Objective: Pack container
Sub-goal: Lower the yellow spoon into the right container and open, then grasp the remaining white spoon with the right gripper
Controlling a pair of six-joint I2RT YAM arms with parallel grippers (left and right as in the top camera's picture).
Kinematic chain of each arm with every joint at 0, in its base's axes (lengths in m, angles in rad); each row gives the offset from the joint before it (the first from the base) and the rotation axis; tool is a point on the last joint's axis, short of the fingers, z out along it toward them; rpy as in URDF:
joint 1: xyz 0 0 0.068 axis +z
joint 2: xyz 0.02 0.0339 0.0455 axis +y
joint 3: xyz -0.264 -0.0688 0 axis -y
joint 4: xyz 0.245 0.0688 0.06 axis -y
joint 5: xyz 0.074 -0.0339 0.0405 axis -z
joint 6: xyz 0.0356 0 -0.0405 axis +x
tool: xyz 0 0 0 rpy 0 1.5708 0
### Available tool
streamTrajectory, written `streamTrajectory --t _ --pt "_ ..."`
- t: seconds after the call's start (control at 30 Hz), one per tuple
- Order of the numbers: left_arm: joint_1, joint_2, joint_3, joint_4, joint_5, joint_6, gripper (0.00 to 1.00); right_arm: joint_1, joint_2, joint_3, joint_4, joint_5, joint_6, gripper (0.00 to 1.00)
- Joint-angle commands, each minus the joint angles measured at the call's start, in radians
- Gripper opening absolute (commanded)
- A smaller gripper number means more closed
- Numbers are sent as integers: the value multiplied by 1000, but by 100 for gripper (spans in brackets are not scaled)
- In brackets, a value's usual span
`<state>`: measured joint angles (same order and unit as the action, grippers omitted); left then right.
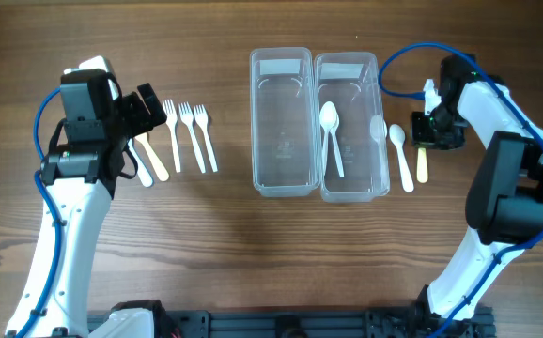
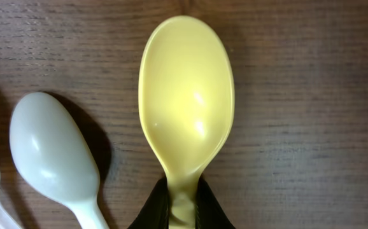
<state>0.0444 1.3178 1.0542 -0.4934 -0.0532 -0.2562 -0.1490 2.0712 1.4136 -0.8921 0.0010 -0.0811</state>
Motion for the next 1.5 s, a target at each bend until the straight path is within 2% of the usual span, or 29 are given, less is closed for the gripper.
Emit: streamTrajectory --t 0.0,0.07,0.13,0.2,0.27,0.33,0.43,0.47,0.5,0.53,0.63,0.73,0.8,0.9,1.03,1.3,1.47 --pt "5 8 19 3 11 12 100 10 -94 62 -55 -25 84 4" --pt "5 8 19 3 11 12 100 42 -184 91 -73 -95 83 4" --pt "5 8 19 3 11 12 100 137 -319 94 -54 -161 85 4" --pt "5 8 19 3 12 12 100 233 -378 94 -33 -168 122 5" --pt "5 8 19 2 12 12 100 332 -371 85 5 -167 171 6" --pt "5 8 19 2 11 12 100 418 -322 35 87 -166 190 14" --pt "5 7 19 2 11 12 100 449 -210 20 132 -166 206 15" --pt "5 8 19 2 11 12 100 446 -193 20 138 -162 213 18" --pt "5 8 19 3 11 13 100 439 -192 23 144 -151 211 36" --pt "5 8 19 3 11 13 100 432 -204 34 139 -127 211 45" --pt "5 8 19 2 11 13 100 391 -282 75 129 7 185 64" --pt "5 8 19 2 11 13 100 294 -342 75 130 113 185 75" --pt "5 8 19 2 11 13 100 196 -331 61 121 94 185 76" --pt "5 8 19 2 11 13 100 92 -269 16 70 -10 185 67" --pt "5 8 19 2 11 13 100 84 -196 -61 26 -26 184 63" --pt "5 8 19 3 11 13 100 84 -183 -224 192 -36 151 62" --pt "5 8 19 2 11 12 100 84 -133 -249 256 -37 124 53"
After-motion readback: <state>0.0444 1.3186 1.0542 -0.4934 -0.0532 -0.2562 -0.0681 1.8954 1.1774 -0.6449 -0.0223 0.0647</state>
